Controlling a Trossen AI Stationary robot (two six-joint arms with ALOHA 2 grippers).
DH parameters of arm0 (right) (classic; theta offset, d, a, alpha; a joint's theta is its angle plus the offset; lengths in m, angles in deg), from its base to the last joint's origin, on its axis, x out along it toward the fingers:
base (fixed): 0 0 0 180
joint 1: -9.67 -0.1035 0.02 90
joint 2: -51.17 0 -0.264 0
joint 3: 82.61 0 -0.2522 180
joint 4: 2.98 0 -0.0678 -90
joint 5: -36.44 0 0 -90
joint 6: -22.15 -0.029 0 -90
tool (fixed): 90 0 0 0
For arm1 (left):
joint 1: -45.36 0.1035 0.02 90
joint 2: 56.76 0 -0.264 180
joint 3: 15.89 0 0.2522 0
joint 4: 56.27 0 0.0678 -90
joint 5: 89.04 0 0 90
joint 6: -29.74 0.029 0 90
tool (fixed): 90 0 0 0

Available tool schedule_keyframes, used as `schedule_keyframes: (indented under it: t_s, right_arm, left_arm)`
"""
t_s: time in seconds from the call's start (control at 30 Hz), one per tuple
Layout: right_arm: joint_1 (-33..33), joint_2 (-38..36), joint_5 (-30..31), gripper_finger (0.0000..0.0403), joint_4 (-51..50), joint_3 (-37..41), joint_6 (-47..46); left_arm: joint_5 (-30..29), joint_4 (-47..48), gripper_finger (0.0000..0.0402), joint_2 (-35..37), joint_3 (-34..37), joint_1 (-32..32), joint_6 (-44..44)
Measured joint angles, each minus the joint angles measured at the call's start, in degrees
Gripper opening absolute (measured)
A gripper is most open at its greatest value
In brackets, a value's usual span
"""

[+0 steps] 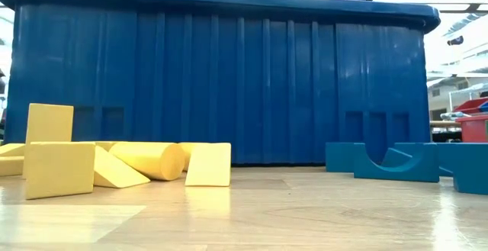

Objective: Sort blocks
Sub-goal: Remove the blue block from the blue bin

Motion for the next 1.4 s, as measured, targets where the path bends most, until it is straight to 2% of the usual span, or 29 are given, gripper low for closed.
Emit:
schedule_keyframes:
  t_s: [0.2,0.37,0.53,0.67,0.87,1.03,1.17,1.3,1.4]
  right_arm:
    - [-2.24,-9.34,-5.71,0.0116,-3.79,-6.20,-7.72]
    - [-7.72,-19.50,-9.84,0.0116,-4.28,-9.02,-19.86]
    - [-18.13,-28.42,-11.57,0.0116,-4.13,-9.57,-31.20]
    - [-29.50,-31.72,-8.42,0.0116,-4.15,-9.59,-41.88]
    - [-46.72,-30.42,0.07,0.0116,-4.71,-9.59,-56.33]
    - [-56.71,-26.35,4.53,0.0116,-13.06,-9.46,-69.42]
    - [-61.90,-22.29,5.14,0.0116,-17.90,-6.61,-78.09]
    - [-64.65,-17.66,5.92,0.0116,-17.77,-2.45,-81.59]
    - [-65.55,-14.01,9.29,0.0117,-17.79,0.21,-83.16]
  left_arm:
    - [-0.51,0.12,0.0218,0.00,0.00,0.00,-0.04]
    - [-0.96,0.09,0.0218,0.00,-0.02,0.00,-0.83]
    - [-0.97,0.11,0.0218,0.00,-0.02,0.00,-1.52]
    - [-0.97,0.12,0.0218,0.00,-0.02,0.00,-2.77]
    - [-0.97,0.12,0.0218,0.00,-0.02,0.00,-4.12]
    - [-0.99,0.12,0.0218,0.00,-0.02,0.00,-4.18]
    - [-0.99,0.07,0.0218,0.00,-0.02,0.00,-4.22]
    - [-0.99,0.07,0.0218,0.00,-0.02,0.00,-4.21]
    - [-0.99,0.03,0.0218,0.00,-0.02,0.00,-4.21]
